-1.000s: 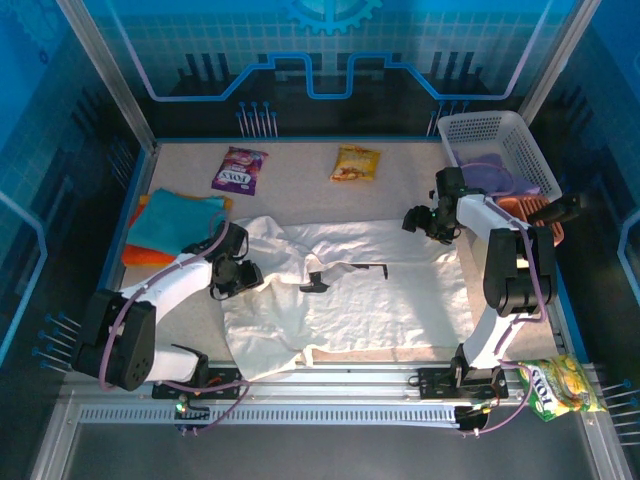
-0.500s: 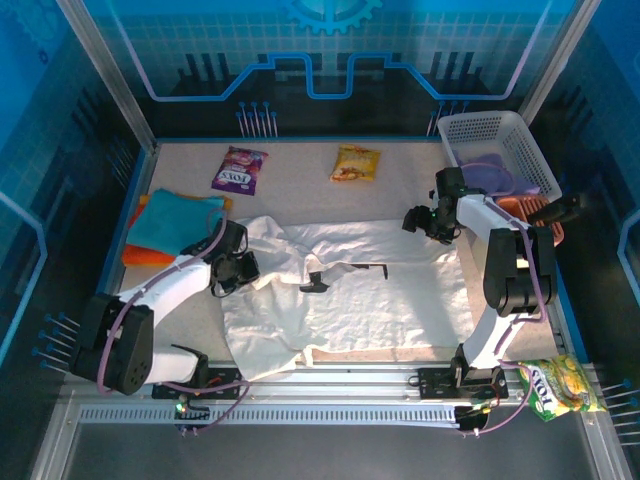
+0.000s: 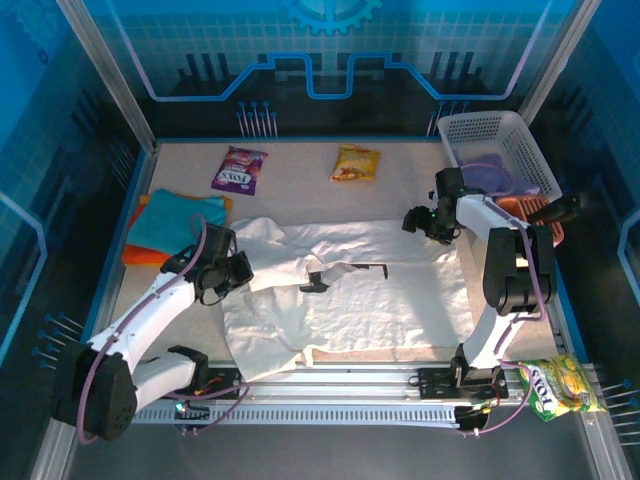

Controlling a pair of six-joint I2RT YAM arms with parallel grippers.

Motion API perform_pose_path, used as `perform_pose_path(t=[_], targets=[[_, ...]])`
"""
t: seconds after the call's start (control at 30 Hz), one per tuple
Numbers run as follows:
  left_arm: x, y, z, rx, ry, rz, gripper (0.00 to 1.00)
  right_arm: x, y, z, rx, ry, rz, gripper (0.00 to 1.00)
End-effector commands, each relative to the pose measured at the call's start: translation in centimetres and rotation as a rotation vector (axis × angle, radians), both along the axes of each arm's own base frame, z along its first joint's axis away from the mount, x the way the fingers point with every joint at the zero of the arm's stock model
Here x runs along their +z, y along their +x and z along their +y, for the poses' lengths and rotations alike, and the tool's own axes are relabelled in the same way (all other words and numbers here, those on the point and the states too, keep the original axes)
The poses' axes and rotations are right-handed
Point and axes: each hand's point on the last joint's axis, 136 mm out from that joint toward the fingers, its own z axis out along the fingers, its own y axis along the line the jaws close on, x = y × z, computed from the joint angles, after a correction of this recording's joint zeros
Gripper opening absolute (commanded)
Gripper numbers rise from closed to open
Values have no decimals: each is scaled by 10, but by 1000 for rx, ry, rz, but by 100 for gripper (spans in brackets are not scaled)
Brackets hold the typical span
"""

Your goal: Fold and stack the t-shirts

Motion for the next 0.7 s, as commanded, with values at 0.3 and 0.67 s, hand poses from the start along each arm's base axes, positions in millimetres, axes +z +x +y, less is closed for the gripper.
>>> perform_pose_path(t=[0.3, 0.67], targets=[[-26, -44, 6, 74, -32, 135, 0, -1, 4, 5, 19, 21, 6, 75], [16, 39, 42, 61, 35, -15, 56, 6, 10, 4, 18, 17, -9, 75]])
